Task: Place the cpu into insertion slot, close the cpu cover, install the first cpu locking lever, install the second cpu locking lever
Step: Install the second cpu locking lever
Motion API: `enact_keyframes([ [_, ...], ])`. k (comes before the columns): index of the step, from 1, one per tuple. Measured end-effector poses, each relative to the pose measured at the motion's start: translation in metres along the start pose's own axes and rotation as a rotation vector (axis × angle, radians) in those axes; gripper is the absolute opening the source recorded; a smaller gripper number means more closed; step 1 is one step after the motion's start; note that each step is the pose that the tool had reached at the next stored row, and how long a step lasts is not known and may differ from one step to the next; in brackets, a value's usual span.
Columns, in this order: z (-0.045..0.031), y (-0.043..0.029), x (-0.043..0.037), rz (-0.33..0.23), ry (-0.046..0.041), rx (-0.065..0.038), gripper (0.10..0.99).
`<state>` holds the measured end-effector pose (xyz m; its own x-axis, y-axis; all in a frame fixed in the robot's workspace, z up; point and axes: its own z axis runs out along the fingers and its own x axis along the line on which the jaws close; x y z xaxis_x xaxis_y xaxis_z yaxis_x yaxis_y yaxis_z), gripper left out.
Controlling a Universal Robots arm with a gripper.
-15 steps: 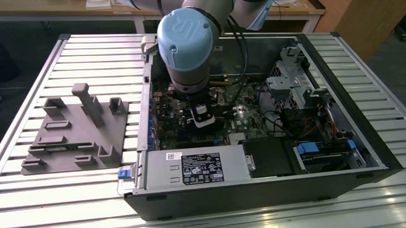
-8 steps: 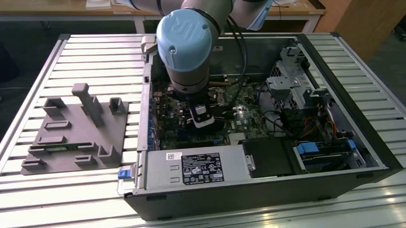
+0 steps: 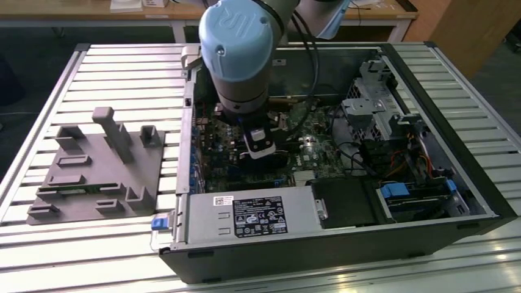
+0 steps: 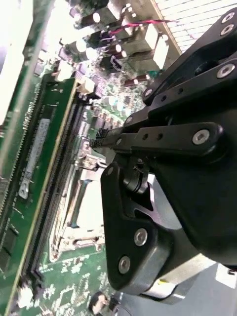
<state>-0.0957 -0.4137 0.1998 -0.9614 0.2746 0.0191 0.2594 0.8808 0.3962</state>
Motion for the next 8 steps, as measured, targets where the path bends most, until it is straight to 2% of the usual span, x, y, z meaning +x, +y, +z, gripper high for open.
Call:
enact_keyframes([
  [2,-0.0028,0.0014,-0.0001,-0.001,-0.0031,0.011,0.106],
  [5,-0.0046,0.0028,-0.0025,-0.002,-0.0114,0.039,0.106],
  [6,-0.0043,0.0034,-0.0045,-0.003,-0.0125,0.043,0.106],
  [8,-0.0036,0.0054,-0.0109,-0.002,-0.0126,0.045,0.106],
])
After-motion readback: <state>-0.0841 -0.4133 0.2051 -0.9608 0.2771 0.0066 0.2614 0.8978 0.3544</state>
